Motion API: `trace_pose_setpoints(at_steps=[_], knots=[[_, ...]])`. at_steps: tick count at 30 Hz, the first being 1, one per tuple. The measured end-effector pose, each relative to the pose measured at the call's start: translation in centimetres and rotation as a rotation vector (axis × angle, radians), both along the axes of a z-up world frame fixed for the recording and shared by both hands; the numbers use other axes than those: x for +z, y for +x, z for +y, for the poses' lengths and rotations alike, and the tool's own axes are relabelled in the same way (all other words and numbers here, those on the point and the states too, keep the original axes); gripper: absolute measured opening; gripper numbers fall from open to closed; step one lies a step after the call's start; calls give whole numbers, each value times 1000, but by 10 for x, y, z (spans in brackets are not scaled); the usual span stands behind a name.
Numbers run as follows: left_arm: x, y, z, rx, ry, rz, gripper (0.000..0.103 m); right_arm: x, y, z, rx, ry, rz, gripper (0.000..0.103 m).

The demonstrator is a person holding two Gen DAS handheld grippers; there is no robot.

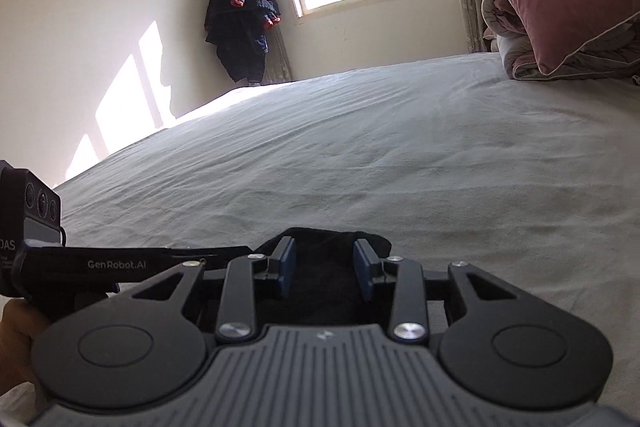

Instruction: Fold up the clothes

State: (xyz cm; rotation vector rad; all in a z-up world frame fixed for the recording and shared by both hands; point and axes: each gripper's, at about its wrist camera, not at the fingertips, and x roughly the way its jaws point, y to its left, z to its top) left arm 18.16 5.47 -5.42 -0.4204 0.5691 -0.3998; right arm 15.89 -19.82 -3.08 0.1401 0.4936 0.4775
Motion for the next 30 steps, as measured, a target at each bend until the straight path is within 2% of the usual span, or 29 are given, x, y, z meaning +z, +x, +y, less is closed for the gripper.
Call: trace_pose_setpoints(at_steps=[3, 6, 8, 14, 19, 23, 27, 30], knots=[[-4, 6, 7, 46, -40, 30, 39, -16, 15, -5, -27, -29, 106, 35], [1, 0, 7, 74, -41, 37, 40, -13, 12, -8, -31, -13, 103, 35], [9, -7, 7, 88, -39, 36, 45, -9, 8, -7, -38, -4, 96, 35], [43, -39, 12, 72, -7, -38, 49, 16, 3, -14, -72, 143, 139, 35], [44, -65, 4, 22, 9, -38, 52, 40, -13, -7, -98, 61, 145, 35], [35, -87, -9, -26, 53, -28, 54, 39, -28, -5, -103, -13, 187, 35], [20, -106, -23, -69, 112, -3, 55, 21, -40, -7, -106, -80, 258, 33], [13, -118, -31, -99, 162, 7, 55, 6, -47, -11, -113, -86, 313, 33]])
